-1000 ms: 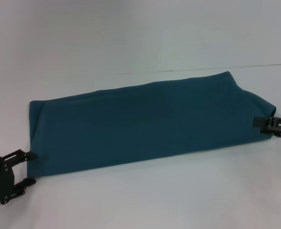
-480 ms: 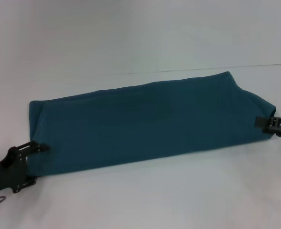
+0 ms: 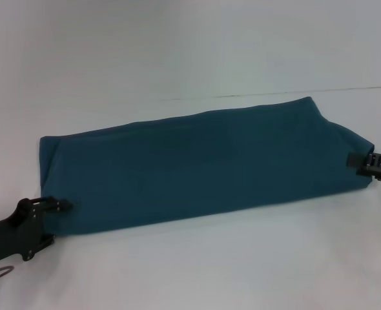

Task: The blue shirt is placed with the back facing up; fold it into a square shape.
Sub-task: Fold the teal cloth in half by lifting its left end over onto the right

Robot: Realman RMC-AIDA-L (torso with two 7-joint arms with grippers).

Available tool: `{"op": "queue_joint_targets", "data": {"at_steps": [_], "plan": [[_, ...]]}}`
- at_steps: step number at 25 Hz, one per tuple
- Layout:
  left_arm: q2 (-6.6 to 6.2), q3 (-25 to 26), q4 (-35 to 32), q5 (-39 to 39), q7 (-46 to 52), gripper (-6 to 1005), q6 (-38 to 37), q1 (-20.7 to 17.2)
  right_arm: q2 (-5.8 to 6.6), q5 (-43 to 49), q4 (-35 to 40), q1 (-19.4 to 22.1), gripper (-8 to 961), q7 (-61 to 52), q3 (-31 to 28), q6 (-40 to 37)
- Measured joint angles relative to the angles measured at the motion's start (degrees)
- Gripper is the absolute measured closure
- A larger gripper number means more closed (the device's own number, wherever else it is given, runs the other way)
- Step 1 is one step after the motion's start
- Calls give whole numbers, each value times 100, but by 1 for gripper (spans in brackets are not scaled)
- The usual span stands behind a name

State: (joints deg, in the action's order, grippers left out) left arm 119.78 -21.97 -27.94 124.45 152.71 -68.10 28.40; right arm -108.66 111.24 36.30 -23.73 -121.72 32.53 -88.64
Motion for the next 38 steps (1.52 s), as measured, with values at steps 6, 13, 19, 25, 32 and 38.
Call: {"op": "queue_joint_targets", "data": {"at_steps": [6,13,19,25,32,38], "plan": [[1,0,0,-7,-24,542,10,-6,-18,16,0,0,236,0,-1,21],[3,38,-1,-124,-362,829,-9,56,-23,27,0,0,239,0,-1,32],[-27,-9,-84,-586,-1079,976,-282,34,-25,19,-7,-3,241,-44,-1,18],[-187,-194,-501,-205,-1051,985,-391,6,-39,-1,-125,-32,244,-67,-18,31],[-295,-60,-1013,120,-1044,984,-444,-241,-41,12,-271,-39,247,-70,-63,138],[-356,337,-1244,528,-1049,984,-420,-419,-34,25,-301,-21,250,-71,-59,265]]}}
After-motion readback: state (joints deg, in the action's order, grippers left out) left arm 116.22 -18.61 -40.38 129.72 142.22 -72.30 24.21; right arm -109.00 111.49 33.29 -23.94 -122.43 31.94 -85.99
